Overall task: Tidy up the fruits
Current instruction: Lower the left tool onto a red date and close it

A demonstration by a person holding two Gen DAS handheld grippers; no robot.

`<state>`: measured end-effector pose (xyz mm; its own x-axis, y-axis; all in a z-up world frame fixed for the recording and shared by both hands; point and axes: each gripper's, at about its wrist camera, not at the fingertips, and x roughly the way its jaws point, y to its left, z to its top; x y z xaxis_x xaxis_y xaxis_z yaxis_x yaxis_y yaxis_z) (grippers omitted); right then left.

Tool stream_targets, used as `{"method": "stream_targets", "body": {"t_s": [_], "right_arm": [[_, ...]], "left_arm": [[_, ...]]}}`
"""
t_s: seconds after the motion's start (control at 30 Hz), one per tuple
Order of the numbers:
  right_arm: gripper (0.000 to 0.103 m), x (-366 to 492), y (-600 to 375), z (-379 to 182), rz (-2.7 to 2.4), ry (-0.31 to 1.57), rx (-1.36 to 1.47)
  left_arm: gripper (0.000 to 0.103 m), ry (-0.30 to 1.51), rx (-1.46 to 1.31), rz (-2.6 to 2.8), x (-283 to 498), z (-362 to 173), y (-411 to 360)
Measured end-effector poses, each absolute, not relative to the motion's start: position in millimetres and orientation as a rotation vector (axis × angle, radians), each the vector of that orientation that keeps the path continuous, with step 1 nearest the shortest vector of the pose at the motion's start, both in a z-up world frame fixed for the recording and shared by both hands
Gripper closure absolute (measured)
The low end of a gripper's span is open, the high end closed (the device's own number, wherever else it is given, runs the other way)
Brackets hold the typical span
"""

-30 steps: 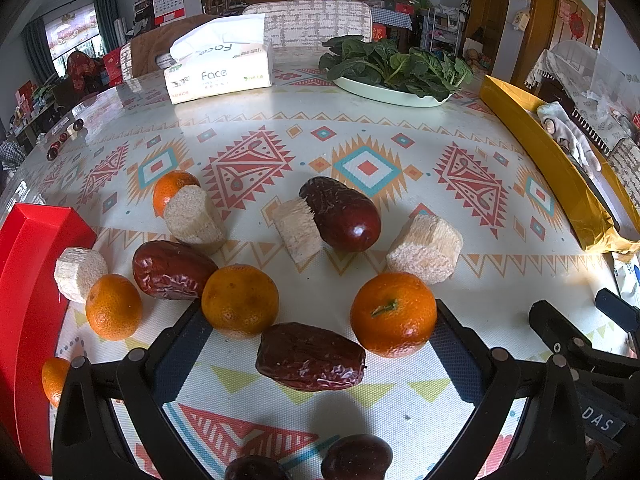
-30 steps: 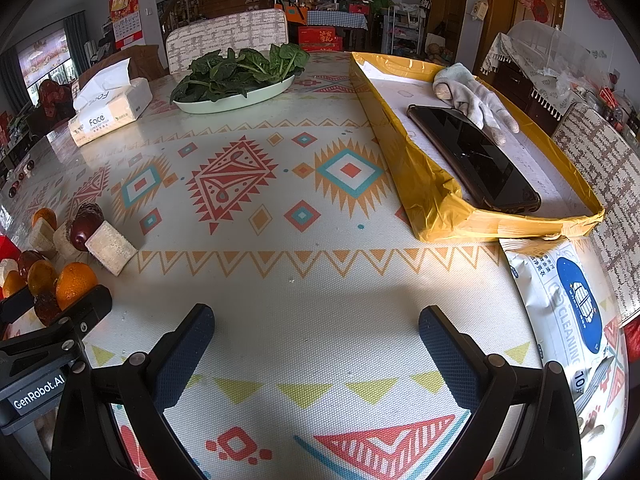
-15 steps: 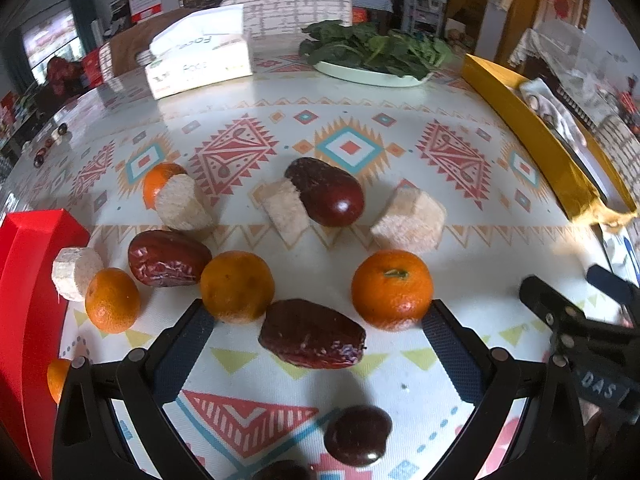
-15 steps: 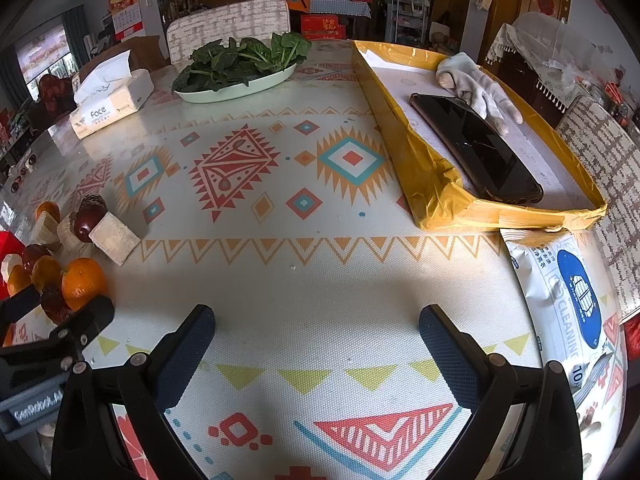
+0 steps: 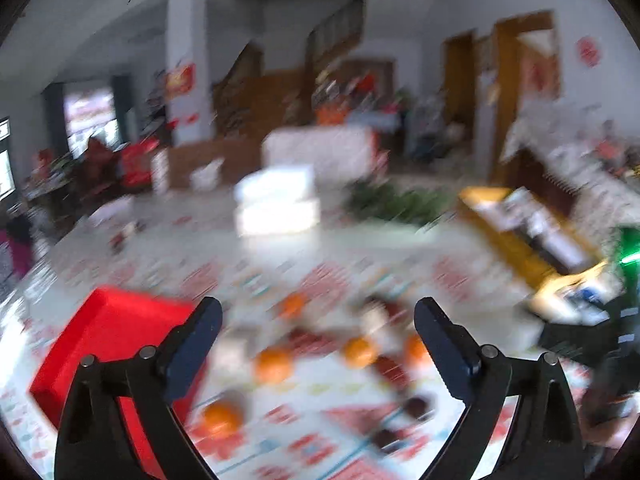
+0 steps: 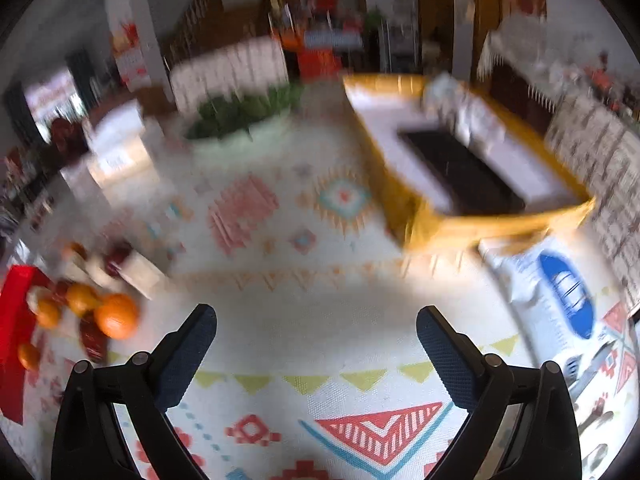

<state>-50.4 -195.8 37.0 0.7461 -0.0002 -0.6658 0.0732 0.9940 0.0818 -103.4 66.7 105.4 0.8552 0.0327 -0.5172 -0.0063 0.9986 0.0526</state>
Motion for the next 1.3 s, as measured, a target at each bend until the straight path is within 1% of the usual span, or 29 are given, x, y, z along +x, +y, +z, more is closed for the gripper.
{"method": "stream_targets", "body": {"t_s": [0.1,0.13,0.2,0.27,0.3,0.33,0.37,0.4,0.47,0.5,0.53,0.63,0.73,0.83,0.87,0.9,0.93,1.23,1.27,1.3], "right_arm": [[0.001,-80.7,-168.8,65.8,-0.049,0.526,0.0],[0.0,-87.3,-160.9,70.7,-0.013,0.5,-0.021],[0.0,-90.8,-138.7,78.8,0.043,0.534,-0.08],[0.001,-85.4,-118.9,79.1,0.136,0.635,-0.1],[0.008,-83.4,-110.0,77.0,0.183,0.669,-0.098],[0.013,-82.3,-103.5,74.6,0.222,0.687,-0.095],[0.021,-80.7,-98.5,71.9,0.254,0.705,-0.091],[0.024,-78.5,-93.1,67.3,0.286,0.728,-0.085],[0.028,-76.6,-87.7,56.5,0.317,0.758,-0.079],[0.029,-76.0,-84.7,51.2,0.326,0.769,-0.077],[0.029,-75.2,-82.8,46.1,0.332,0.779,-0.072],[0.029,-69.6,-82.5,35.3,0.368,0.816,-0.026],[0.029,-64.8,-82.7,30.7,0.401,0.854,0.004],[0.029,-65.9,-77.0,24.6,0.413,0.874,-0.016],[0.032,-66.1,-75.0,21.2,0.403,0.879,-0.029],[0.041,-66.1,-73.0,18.5,0.402,0.885,-0.04],[0.045,-66.1,-71.3,16.6,0.405,0.891,-0.048],[0.046,-70.6,-49.1,10.3,0.427,0.886,-0.116],[0.053,-69.6,-51.2,10.3,0.447,0.895,-0.093],[0.065,-69.5,-52.7,10.0,0.469,0.904,-0.068]], "left_arm": [[0.006,0.498,-0.031,0.063,-116.4,107.0,106.3],[0.006,0.493,-0.055,0.064,-118.5,106.6,118.7],[0.006,0.525,-0.068,0.062,-116.7,102.9,135.7],[0.006,0.575,-0.084,0.05,-115.9,94.0,147.2],[0.007,0.586,-0.118,0.029,-118.6,89.6,154.6],[0.009,0.587,-0.139,0.014,-121.7,87.9,158.6],[0.018,0.596,-0.164,-0.01,-124.3,84.4,163.5],[0.025,0.611,-0.172,-0.028,-125.6,80.8,166.2],[0.06,0.638,-0.168,-0.045,-125.4,74.9,170.1],[0.065,0.651,-0.17,-0.055,-125.8,72.7,171.6],[0.066,0.667,-0.178,-0.075,-125.6,68.8,173.0],[0.066,0.687,-0.166,-0.094,-126.4,62.9,171.0],[0.063,0.715,-0.126,-0.168,-131.0,57.3,159.4],[0.062,0.741,-0.086,-0.258,-133.8,50.6,140.6],[0.062,0.75,-0.071,-0.289,-134.3,48.0,133.0],[0.062,0.754,-0.061,-0.309,-134.7,46.1,128.1],[0.062,0.759,-0.051,-0.331,-134.6,44.4,122.6],[0.062,0.797,-0.028,-0.437,-133.9,37.5,95.5],[0.062,0.803,-0.029,-0.439,-133.4,36.2,94.5],[0.062,0.806,-0.033,-0.441,-136.2,35.7,94.6]]}}
